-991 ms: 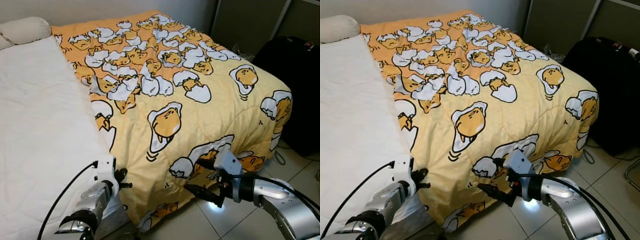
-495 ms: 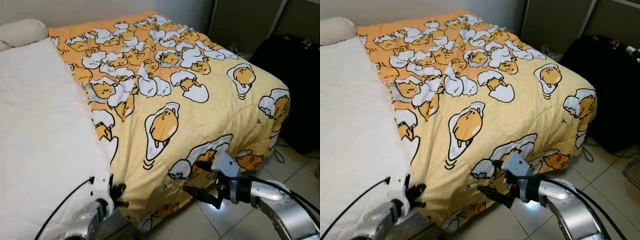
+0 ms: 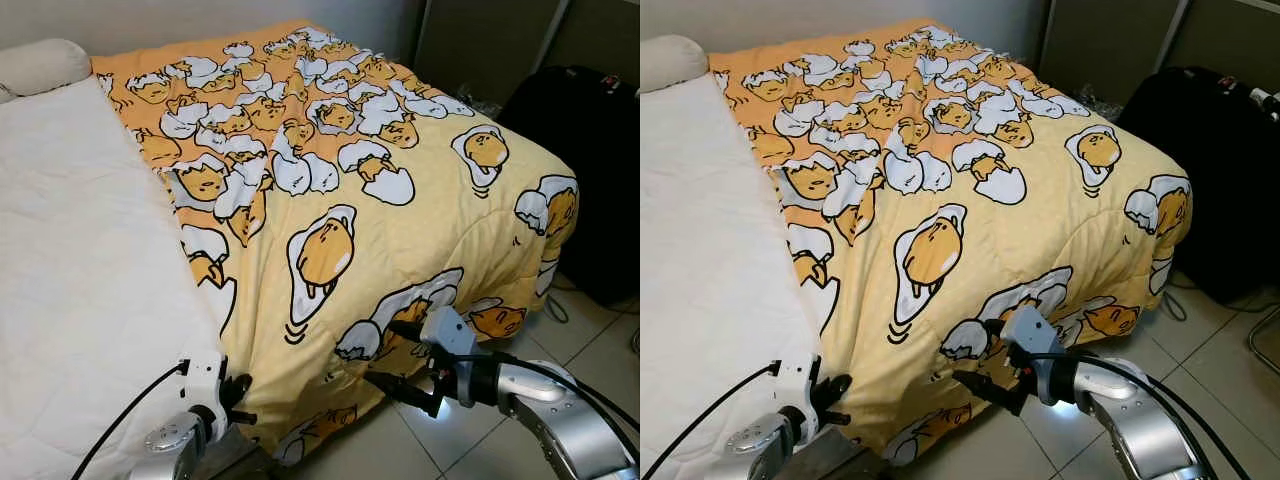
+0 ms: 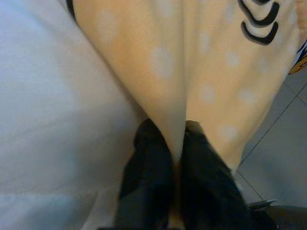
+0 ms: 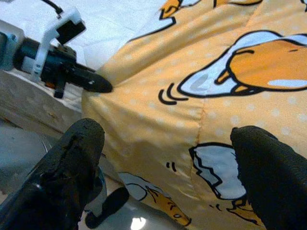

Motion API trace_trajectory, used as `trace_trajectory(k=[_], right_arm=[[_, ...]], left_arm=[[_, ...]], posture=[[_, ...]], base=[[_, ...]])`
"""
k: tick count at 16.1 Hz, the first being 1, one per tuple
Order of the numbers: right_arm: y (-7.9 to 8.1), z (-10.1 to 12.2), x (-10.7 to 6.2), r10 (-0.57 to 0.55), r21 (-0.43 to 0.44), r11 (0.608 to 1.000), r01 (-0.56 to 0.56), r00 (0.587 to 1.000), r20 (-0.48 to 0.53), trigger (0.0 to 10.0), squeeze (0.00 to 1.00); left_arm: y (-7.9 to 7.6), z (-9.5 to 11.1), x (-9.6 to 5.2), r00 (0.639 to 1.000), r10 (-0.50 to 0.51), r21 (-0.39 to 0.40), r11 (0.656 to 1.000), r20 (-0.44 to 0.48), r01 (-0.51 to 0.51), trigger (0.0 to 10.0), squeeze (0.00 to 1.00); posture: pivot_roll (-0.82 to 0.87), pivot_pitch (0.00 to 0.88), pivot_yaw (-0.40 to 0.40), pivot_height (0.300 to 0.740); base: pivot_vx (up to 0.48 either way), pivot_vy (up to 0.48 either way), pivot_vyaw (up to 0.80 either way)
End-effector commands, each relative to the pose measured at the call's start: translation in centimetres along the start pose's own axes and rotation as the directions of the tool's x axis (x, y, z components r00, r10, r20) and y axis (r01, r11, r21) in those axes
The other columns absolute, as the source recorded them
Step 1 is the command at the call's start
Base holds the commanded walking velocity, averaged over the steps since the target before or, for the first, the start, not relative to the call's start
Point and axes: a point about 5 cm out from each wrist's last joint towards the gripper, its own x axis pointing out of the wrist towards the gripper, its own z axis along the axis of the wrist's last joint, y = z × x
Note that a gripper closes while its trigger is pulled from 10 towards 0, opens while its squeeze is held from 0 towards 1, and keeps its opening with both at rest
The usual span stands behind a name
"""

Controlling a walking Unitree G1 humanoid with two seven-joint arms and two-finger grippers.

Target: Clean up the room

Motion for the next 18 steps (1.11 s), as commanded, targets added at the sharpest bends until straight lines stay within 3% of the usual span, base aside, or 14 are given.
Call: trace_trajectory(k=[1, 3, 7, 8, 9, 10, 11, 12, 13, 15, 16, 18], right_arm=[[-0.2, 0.4, 0.3, -0.01, -0.025, 1.0, 0.01, 1.0, 0.014, 10.0, 0.0], [-0.3, 0.4, 0.4, -0.022, -0.028, 0.999, 0.023, 1.0, 0.018, 10.0, 0.0], [-0.2, 0.5, -0.2, -0.065, -0.027, 0.997, 0.066, 0.997, 0.033, 10.0, 0.0], [-0.4, 0.9, -0.9, -0.111, -0.005, 0.994, 0.112, 0.991, 0.074, 10.0, 0.0], [-0.5, 1.1, -1.2, -0.131, 0.009, 0.991, 0.131, 0.987, 0.096, 10.0, 0.0], [-1.0, 1.8, -1.6, -0.19, 0.035, 0.982, 0.187, 0.971, 0.146, 10.0, 0.0], [-1.6, 2.2, -1.6, -0.252, 0.03, 0.968, 0.251, 0.953, 0.169, 10.0, 0.0], [-3.0, 2.6, -1.4, -0.395, 0.041, 0.918, 0.394, 0.9, 0.184, 10.0, 0.0], [-4.1, 2.6, -1.2, -0.521, 0.082, 0.853, 0.515, 0.836, 0.171, 10.0, 0.0], [-4.9, 3.0, -0.5, -0.67, 0.175, 0.742, 0.647, 0.721, 0.177, 10.0, 0.0], [-4.9, 3.0, -0.3, -0.681, 0.175, 0.733, 0.658, 0.712, 0.172, 10.0, 0.0], [-4.9, 3.2, 0.2, -0.74, 0.179, 0.672, 0.718, 0.657, 0.142, 10.0, 0.0]], left_arm=[[0.8, -1.0, -0.7, 1.0, 0.02, -0.046, 0.999, -0.023, -0.021, 10.0, 1.0], [1.0, -0.5, -0.8, 1.0, 0.026, -0.049, 0.998, 0.012, -0.026, 10.0, 1.0], [1.5, 0.7, -2.3, 0.984, 0.012, -0.051, 0.999, 0.178, -0.003, 10.0, 1.0], [2.7, 1.9, -4.2, 0.948, 0.079, -0.072, 0.996, 0.31, -0.059, 10.0, 1.0], [3.4, 2.5, -5.2, 0.925, 0.117, -0.084, 0.992, 0.363, -0.093, 10.0, 1.0], [4.6, 4.1, -6.7, 0.874, 0.2, -0.093, 0.98, 0.444, -0.177, 10.0, 1.0], [4.8, 5.5, -7.4, 0.837, 0.231, -0.073, 0.972, 0.496, -0.224, 10.0, 1.0], [4.3, 8.0, -7.9, 0.781, 0.239, -0.022, 0.96, 0.577, -0.278, 10.0, 0.6], [3.5, 9.8, -7.9, 0.747, 0.226, 0.019, 0.952, 0.625, -0.304, 10.0, 0.56], [0.3, 12.6, -6.1, 0.74, 0.185, 0.023, 0.965, 0.646, -0.261, 10.0, 0.55], [-0.3, 12.9, -5.8, 0.745, 0.173, 0.03, 0.968, 0.645, -0.251, 10.0, 0.55], [-2.2, 13.9, -4.6, 0.758, 0.13, 0.092, 0.966, 0.639, -0.243, 10.0, 0.54]], posture=[[-0.03, 0.0, 0.078, 0.74], [-0.04, 0.0, 0.084, 0.74], [-0.04, 0.0, 0.091, 0.74], [-0.04, 0.0, 0.085, 0.74], [-0.03, 0.0, 0.083, 0.74], [-0.02, 0.0, 0.074, 0.74], [-0.02, 0.0, 0.066, 0.74], [0.0, 0.0, 0.055, 0.74], [0.0, 0.0, 0.05, 0.74], [-0.01, 0.0, 0.054, 0.74], [-0.01, 0.0, 0.058, 0.74], [-0.03, 0.0, 0.064, 0.74]], base=[[0.0, 0.0, 0.0], [0.0, 0.0, 0.0], [0.0, 0.0, 0.0], [0.0, 0.0, 0.0], [0.0, 0.0, 0.0], [0.0, 0.0, 0.0], [0.0, 0.0, 0.0], [0.0, 0.0, 0.0], [0.0, 0.0, 0.0], [0.0, -0.18, 0.0], [0.0, -0.375, 0.0], [0.0, -0.465, 0.0]])
